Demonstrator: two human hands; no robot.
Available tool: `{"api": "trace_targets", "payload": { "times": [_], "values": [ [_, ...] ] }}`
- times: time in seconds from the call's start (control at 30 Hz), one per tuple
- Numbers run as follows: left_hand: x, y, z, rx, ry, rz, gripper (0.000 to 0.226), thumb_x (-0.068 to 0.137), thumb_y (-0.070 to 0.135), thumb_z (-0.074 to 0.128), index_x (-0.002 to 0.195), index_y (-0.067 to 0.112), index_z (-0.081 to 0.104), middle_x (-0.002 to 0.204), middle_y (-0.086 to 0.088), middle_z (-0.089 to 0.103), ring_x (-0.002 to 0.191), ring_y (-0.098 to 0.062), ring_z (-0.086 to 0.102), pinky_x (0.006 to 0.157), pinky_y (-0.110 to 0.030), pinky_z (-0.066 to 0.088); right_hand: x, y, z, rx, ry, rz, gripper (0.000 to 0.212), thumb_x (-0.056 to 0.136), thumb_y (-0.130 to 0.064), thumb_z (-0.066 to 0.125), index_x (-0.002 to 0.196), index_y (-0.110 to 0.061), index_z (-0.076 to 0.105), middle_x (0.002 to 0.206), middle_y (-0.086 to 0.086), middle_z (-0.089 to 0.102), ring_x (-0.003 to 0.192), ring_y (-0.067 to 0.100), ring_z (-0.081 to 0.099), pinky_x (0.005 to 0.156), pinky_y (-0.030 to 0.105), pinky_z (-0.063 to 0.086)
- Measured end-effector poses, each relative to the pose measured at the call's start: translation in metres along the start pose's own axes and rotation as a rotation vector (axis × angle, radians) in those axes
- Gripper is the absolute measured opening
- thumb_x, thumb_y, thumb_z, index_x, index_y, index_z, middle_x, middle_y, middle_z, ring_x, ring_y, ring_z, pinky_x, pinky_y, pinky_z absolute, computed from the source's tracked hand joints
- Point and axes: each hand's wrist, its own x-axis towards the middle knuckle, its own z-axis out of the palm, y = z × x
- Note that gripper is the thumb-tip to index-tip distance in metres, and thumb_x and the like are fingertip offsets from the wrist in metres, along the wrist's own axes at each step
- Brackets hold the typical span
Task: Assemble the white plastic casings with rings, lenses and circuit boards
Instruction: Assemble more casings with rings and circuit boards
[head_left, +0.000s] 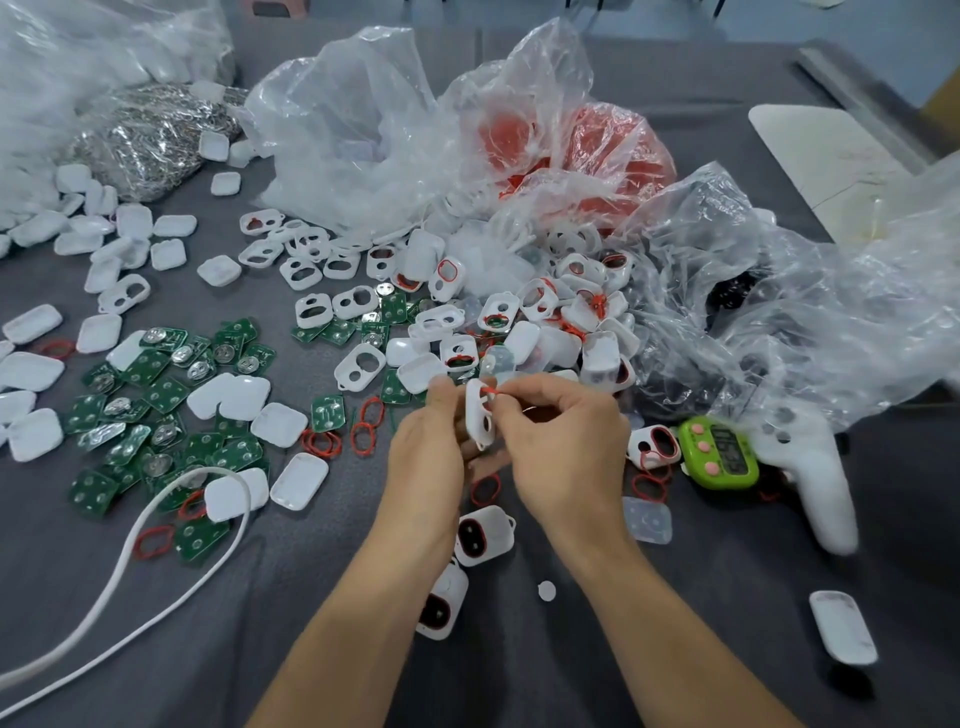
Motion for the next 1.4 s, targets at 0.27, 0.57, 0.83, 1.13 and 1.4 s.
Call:
{"api": "trace_targets", "payload": {
  "times": [0.27,0.57,0.83,1.13,1.4],
  "values": [
    [0.003,-0.003,-0.007,0.129,-0.014,0.129,0.025,0.105,0.012,0.053,0.095,0.011,0.076,0.088,-0.009,0.079,0.08,-0.017,0.076,0.066,-0.027,0.062,0.011,-0.006,-0.016,-0.017,-0.044,0.045,0.016,0.083,-0.017,0.077,0.078,-0.032,0.081,0.062,-0.021,0.071,0.059,-0.001,0.068,0.057,0.01,0.05],
    [-0.002,0.001,-0.009,0.108,-0.035,0.098,0.034,0.102,0.012,0.057,0.083,0.023,0.084,0.089,-0.006,0.08,0.078,-0.009,0.074,0.065,-0.019,0.058,0.013,-0.007,-0.016,-0.095,-0.04,0.092,0.01,0.08,-0.021,0.079,0.075,-0.028,0.075,0.061,-0.016,0.071,0.056,0.0,0.069,0.058,0.018,0.056],
    [-0.003,0.002,-0.009,0.105,-0.006,0.084,0.035,0.1,0.01,0.061,0.08,0.027,0.084,0.086,-0.005,0.08,0.073,-0.008,0.075,0.06,-0.017,0.056,0.017,-0.006,-0.019,-0.1,-0.082,0.117,0.014,0.08,-0.02,0.074,0.07,-0.029,0.077,0.059,-0.014,0.071,0.058,0.004,0.07,0.057,0.025,0.057],
    [0.002,-0.003,-0.012,0.225,0.019,0.182,0.021,0.097,0.007,0.066,0.091,0.019,0.082,0.085,-0.015,0.078,0.07,-0.014,0.068,0.063,-0.021,0.058,0.018,-0.007,-0.017,-0.155,-0.027,0.065,0.019,0.08,-0.017,0.072,0.064,-0.026,0.074,0.054,-0.016,0.068,0.053,0.004,0.068,0.061,0.029,0.06],
    [0.001,-0.005,-0.014,0.407,-0.03,0.279,0.021,0.086,0.031,0.07,0.098,0.044,0.079,0.078,-0.004,0.078,0.069,-0.011,0.069,0.067,-0.041,0.064,0.013,-0.004,-0.013,-0.218,0.028,-0.038,0.02,0.08,-0.015,0.076,0.064,-0.026,0.073,0.056,-0.02,0.066,0.059,-0.008,0.063,0.054,0.002,0.041]
  ]
}}
